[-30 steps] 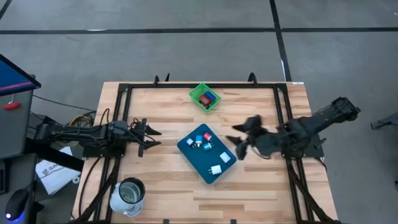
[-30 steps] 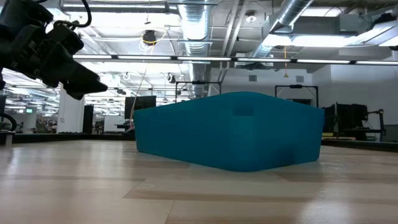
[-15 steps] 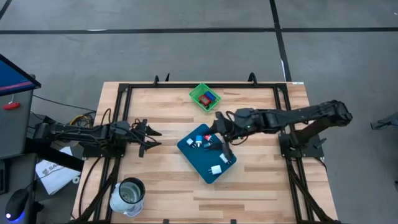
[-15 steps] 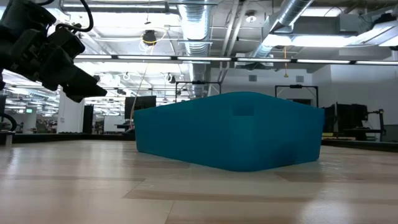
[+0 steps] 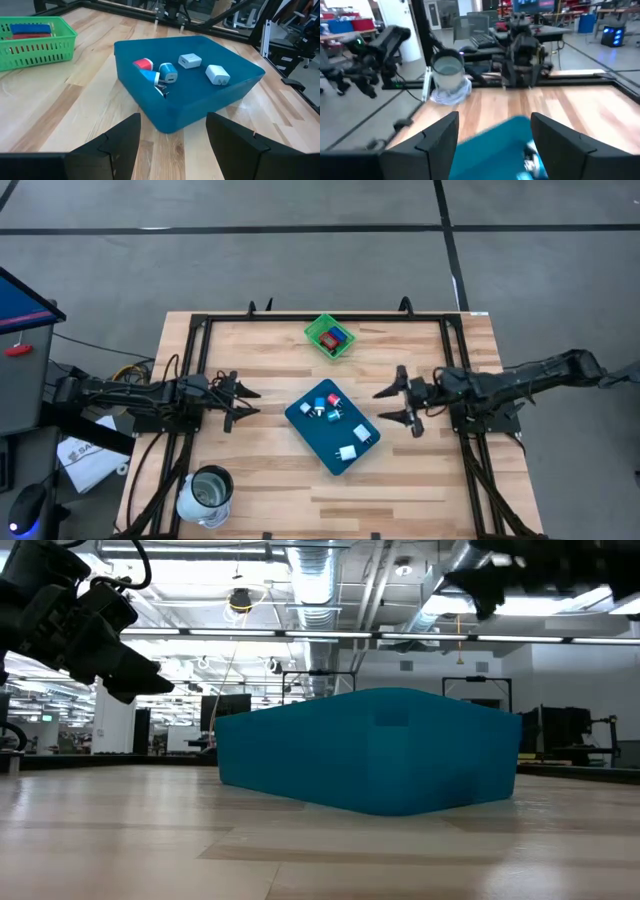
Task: Pick & Place Office items
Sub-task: Return to Home Position
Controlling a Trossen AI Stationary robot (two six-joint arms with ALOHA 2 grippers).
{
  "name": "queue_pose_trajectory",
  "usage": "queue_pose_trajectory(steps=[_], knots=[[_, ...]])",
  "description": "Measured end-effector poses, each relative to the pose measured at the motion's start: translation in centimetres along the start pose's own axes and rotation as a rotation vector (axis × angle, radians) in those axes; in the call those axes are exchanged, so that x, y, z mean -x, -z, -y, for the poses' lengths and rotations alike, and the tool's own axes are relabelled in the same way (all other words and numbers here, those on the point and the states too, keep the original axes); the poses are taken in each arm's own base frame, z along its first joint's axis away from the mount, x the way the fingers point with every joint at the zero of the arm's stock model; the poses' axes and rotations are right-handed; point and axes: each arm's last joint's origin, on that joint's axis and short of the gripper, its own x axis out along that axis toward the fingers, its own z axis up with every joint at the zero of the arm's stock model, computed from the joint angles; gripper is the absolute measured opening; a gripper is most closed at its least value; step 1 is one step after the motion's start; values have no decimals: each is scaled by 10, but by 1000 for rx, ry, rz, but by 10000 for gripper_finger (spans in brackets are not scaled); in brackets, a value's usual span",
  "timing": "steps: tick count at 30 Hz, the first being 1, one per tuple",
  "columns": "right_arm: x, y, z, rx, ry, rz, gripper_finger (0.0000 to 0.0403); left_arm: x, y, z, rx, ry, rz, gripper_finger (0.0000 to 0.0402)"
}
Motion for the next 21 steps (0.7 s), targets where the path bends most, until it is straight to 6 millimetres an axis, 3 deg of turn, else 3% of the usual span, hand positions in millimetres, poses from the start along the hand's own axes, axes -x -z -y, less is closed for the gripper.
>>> queue_pose_trajectory(steps=[7,21], knots=[[30,40,9,34,37,93,240,0,-1,0,0,1,6,223],[53,72,15,100,65,127,240,0,-1,0,0,0,6,223]])
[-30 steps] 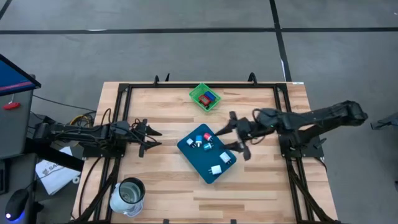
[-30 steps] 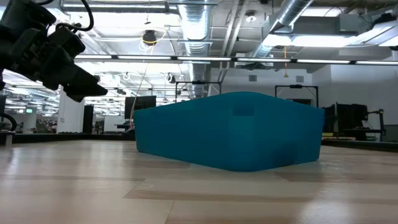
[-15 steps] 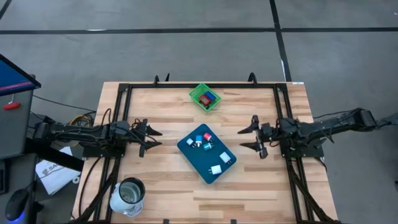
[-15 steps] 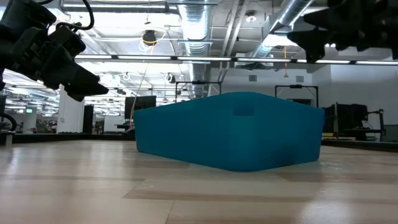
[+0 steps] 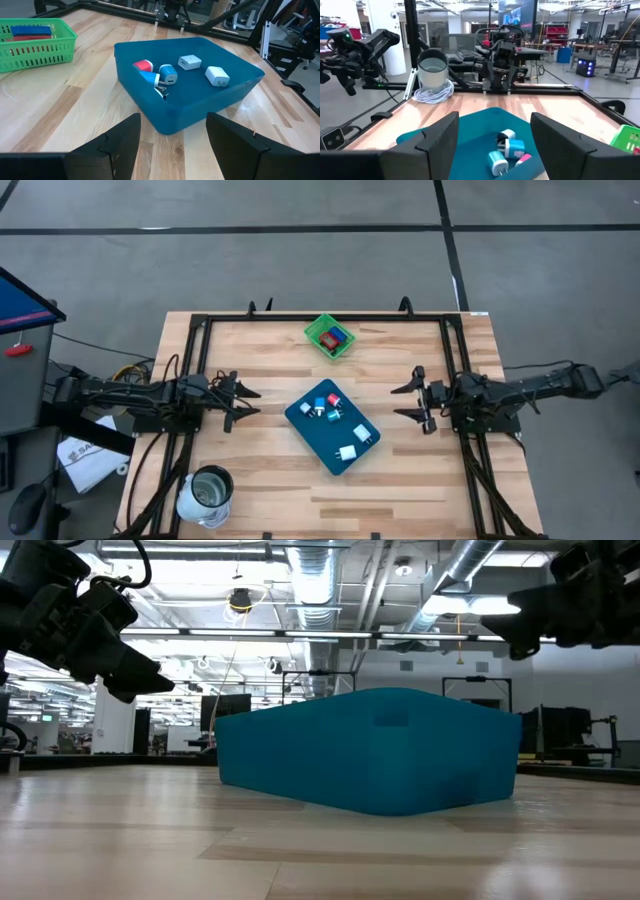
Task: Pick & Place Office items
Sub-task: Return to Home Position
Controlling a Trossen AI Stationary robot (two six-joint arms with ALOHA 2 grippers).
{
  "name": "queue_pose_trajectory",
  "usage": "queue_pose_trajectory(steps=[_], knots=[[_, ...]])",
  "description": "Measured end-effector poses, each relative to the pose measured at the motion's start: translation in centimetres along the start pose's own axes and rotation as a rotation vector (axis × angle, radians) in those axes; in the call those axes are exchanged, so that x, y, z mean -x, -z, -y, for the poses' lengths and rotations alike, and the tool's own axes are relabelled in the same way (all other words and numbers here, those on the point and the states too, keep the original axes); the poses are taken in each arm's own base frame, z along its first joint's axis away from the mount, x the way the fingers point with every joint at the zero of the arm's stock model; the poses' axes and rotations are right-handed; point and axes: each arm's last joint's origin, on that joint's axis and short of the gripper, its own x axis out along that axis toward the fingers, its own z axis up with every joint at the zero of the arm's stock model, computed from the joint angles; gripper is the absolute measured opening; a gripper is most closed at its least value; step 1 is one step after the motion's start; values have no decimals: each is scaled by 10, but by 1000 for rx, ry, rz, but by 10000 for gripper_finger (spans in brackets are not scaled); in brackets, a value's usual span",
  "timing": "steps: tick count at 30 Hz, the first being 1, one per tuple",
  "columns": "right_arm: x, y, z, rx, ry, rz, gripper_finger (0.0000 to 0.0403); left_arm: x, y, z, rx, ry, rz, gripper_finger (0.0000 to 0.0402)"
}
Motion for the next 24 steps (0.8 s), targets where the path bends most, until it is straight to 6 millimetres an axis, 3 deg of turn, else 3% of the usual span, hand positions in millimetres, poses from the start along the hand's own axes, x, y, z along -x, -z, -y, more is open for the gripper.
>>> queue_pose_trajectory(steps=[15,24], knots=[[29,5,5,0,50,-51,240,0,0,0,0,0,0,223],[30,4,6,-27,67,-34,240,0,0,0,0,0,1,223]])
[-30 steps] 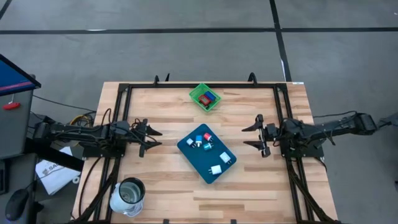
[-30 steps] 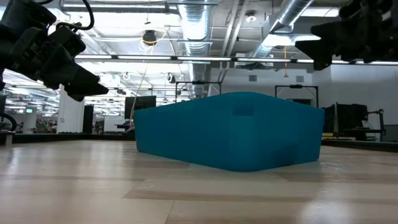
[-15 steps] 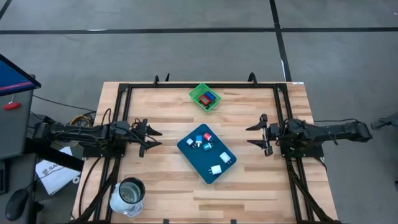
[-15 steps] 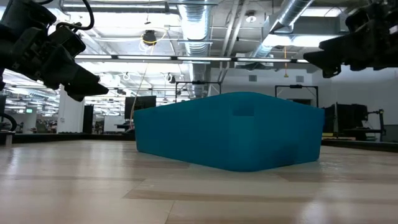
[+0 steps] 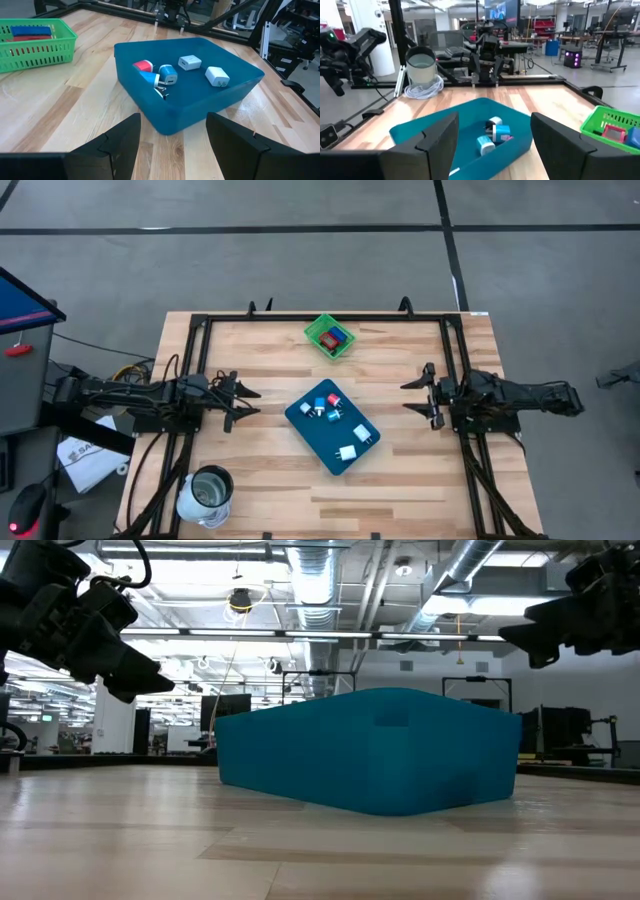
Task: Pick & Place Office items
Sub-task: Return to Home Position
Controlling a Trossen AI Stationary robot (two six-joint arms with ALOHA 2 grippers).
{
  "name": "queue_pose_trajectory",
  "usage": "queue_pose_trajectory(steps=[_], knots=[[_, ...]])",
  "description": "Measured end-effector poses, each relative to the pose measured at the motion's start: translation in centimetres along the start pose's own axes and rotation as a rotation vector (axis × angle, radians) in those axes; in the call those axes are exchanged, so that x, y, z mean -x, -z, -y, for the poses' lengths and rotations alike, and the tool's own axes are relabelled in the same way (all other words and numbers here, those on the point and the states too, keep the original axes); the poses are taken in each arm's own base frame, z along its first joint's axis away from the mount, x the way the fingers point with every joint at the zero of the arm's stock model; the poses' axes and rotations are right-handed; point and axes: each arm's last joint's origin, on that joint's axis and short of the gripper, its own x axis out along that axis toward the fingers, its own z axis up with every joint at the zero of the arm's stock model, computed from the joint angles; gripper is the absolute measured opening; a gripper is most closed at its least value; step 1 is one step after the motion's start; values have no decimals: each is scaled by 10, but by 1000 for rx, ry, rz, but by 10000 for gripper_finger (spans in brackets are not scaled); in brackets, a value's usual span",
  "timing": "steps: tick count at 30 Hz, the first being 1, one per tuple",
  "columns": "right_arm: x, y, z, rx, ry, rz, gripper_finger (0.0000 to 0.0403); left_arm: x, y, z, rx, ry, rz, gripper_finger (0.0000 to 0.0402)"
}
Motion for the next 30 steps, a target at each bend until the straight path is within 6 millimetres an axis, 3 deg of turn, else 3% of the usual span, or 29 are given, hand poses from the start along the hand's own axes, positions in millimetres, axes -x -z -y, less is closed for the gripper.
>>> queue_pose_trajectory(steps=[30], knots=[[-4,6,0,0,-2,-70,240,0,0,0,0,0,-1,223]])
